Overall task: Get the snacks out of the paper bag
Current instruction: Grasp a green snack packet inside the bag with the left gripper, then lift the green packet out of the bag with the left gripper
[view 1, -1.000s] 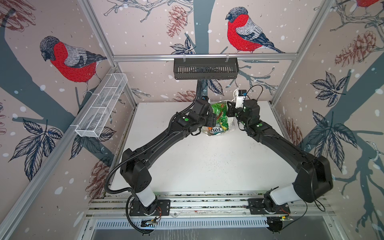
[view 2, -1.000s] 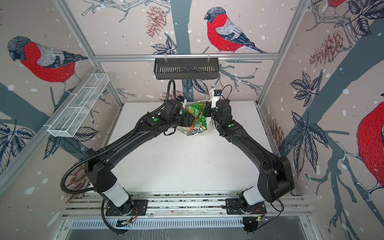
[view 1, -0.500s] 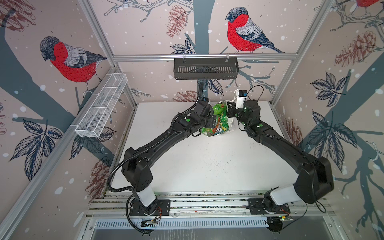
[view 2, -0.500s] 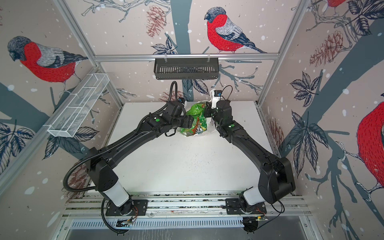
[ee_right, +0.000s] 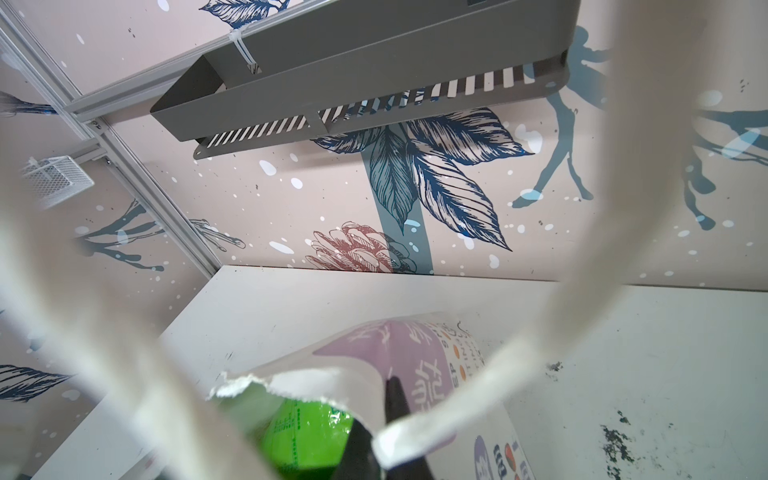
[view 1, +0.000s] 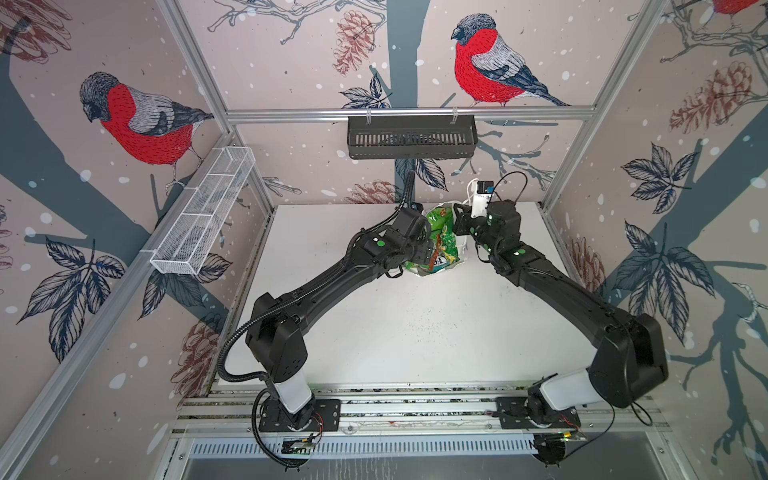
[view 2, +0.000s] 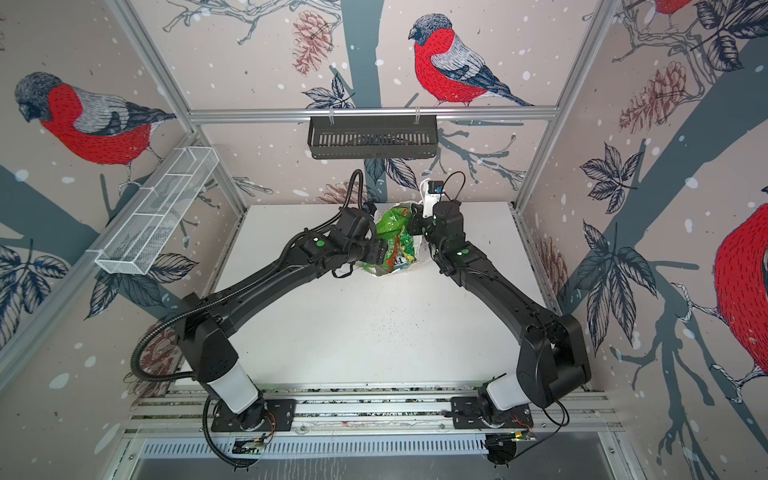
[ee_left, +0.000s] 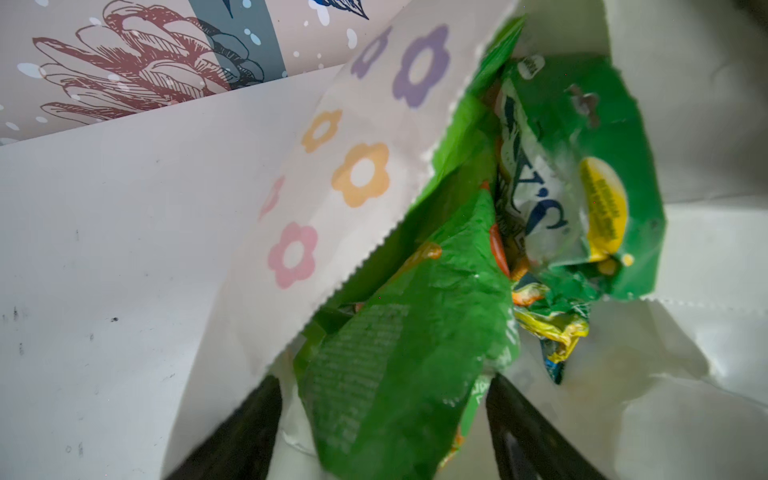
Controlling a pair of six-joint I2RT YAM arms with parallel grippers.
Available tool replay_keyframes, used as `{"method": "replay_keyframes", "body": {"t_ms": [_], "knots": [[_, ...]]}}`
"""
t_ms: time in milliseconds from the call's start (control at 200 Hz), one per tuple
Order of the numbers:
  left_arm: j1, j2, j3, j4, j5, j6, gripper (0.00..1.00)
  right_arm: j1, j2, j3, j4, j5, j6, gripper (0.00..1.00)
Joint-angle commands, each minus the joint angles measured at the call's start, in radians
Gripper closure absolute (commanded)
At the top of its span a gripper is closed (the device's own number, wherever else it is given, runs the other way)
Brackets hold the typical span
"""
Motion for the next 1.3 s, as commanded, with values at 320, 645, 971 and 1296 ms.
{"method": "replay_keyframes", "body": {"t_ms": [320, 645, 971, 1296], "knots": [[0.018, 0.040, 0.009, 0.069, -0.058, 0.022, 0.73, 0.003, -0.007, -0.011, 0.106, -0.010, 0.024, 1.00], [0.021, 0.048, 0.028, 0.078, -0.049, 0.020, 1.00, 0.002, -0.004, -0.011, 0.110, -0.011, 0.024, 1.00], [0.021, -0.032, 0.023, 0.071, 0.004, 0.021, 1.00, 0.002, -0.002, -0.011, 0.113, -0.010, 0.027, 1.00], [0.021, -0.149, -0.037, 0.102, -0.009, 0.024, 1.00, 0.003, -0.002, -0.011, 0.112, -0.004, 0.031, 1.00]]}}
